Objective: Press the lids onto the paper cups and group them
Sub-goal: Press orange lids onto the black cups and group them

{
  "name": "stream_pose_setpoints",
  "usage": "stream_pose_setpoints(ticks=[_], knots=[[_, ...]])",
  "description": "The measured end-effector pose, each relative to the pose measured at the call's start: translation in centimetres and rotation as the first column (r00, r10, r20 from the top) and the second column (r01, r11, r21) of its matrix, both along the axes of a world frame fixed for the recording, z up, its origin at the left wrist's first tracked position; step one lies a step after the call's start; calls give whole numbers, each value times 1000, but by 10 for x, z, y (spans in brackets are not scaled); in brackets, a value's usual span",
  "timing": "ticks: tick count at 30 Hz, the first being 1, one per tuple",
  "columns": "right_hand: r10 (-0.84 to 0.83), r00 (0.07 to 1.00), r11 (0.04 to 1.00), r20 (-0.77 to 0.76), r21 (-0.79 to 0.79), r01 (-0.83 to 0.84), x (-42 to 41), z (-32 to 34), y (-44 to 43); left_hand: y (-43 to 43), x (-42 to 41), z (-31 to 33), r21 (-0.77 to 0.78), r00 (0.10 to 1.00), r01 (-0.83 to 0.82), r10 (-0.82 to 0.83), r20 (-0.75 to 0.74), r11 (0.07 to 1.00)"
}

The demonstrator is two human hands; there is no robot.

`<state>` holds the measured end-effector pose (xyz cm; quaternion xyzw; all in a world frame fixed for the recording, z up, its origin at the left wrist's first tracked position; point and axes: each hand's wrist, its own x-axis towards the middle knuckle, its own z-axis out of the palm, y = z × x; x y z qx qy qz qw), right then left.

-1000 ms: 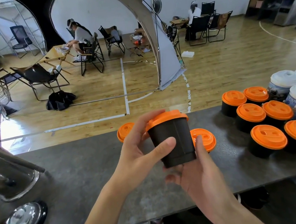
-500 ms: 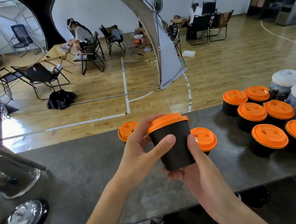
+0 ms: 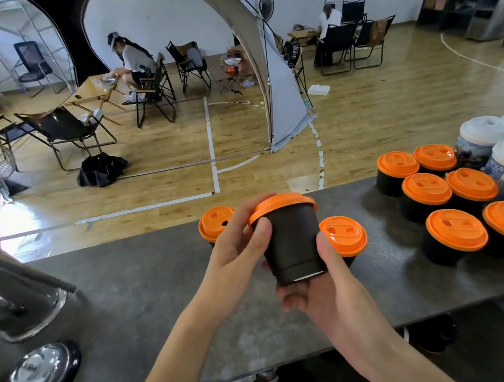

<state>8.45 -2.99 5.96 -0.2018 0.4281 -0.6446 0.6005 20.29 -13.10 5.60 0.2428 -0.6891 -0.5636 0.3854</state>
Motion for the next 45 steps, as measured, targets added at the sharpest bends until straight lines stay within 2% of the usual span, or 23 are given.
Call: stream_pose_setpoints(ticks=[2, 6, 9, 11, 12, 14, 16, 18, 19, 20, 21, 23, 25, 27, 30, 33, 36, 38, 41, 43, 45], knots=[[6, 1000, 1000, 25, -5, -6, -2, -4, 0, 1, 0, -2, 14, 1000, 6, -6, 1, 1000], [-51, 997, 998, -52, -37, 49, -5, -16, -2, 1, -3, -4, 35, 999, -34, 35, -4, 999], [-39, 999, 999, -34, -30, 38, -6, -25, -7, 3, -6, -11, 195, 1000, -26, 26, 4, 981], [-10, 992, 1000, -126, -12, 9, -8, -33, -8, 5, -9, -19, 327, 1000, -11, 10, 5, 945], [-13, 967, 1000, -253, 5, 15, -10, -37, -7, 7, -11, -24, 344, 999, -37, 38, 3, 938], [-87, 816, 996, -572, -35, 81, -18, -50, -2, 8, -15, -37, 298, 985, -166, 175, -2, 940], [-265, 574, 962, -775, -177, 206, -35, -66, 3, 6, -17, -56, 230, 960, -271, 279, -2, 935], [-423, 315, 890, -850, -325, 319, -57, -80, 4, 3, -18, -78, 171, 943, -334, 329, 56, 927], [-459, 233, 860, -857, -364, 357, -70, -89, 2, 3, -20, -89, 154, 933, -358, 348, 87, 921], [-449, 206, 852, -870, -347, 391, -82, -97, -1, 2, -21, -99, 144, 925, -376, 362, 112, 915], [-396, 239, 866, -887, -274, 419, -92, -105, -5, 2, -23, -109, 130, 919, -387, 370, 136, 913], [-257, 364, 906, -895, -92, 412, -108, -122, -15, 1, -26, -126, 87, 911, -391, 371, 181, 916], [-197, 436, 927, -878, -23, 374, -117, -141, -25, -1, -29, -138, 60, 902, -394, 373, 219, 917], [-196, 461, 933, -865, -20, 358, -120, -155, -34, -2, -30, -144, 32, 887, -406, 385, 253, 913], [-215, 438, 932, -873, -50, 359, -120, -162, -39, -1, -30, -144, 20, 861, -444, 420, 286, 896], [-260, 524, 942, -811, -94, 321, -116, -153, -29, 6, -27, -132, 37, 852, -472, 445, 276, 881], [-332, 589, 932, -737, -159, 326, -114, -132, -11, 13, -21, -115, -41, 858, -456, 451, 247, 889], [-356, 584, 924, -730, -182, 335, -115, -119, 0, 13, -21, -104, -109, 869, -410, 424, 253, 906], [-378, 525, 903, -762, -178, 391, -120, -106, 15, 14, -26, -93, -216, 847, -330, 390, 361, 919], [-393, 430, 877, -813, -191, 441, -121, -99, 23, 18, -30, -86, -308, 777, -313, 428, 461, 899], [-376, 291, 873, -880, -232, 429, -123, -93, 29, 19, -33, -78, -503, 679, -278, 538, 500, 819]])
